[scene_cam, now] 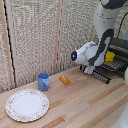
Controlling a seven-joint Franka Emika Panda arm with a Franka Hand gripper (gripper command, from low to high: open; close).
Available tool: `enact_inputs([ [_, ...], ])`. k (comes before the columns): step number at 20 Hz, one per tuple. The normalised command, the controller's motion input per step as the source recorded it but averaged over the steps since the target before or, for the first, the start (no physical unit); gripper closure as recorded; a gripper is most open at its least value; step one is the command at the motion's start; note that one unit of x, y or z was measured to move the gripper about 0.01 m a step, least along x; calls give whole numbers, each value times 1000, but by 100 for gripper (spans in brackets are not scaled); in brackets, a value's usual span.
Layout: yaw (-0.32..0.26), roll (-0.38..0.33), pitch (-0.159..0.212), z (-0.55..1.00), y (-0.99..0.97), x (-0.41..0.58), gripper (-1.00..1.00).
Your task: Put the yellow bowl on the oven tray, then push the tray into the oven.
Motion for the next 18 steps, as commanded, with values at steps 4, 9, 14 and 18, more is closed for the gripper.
enact_inputs([
  [4,-32,0,29,89,-129,-56,100],
  [9,-98,0,98,445,-326,6,100],
  [14,-122,13,162,730,-451,46,100],
  [18,-115,91,126,774,-458,159,100],
])
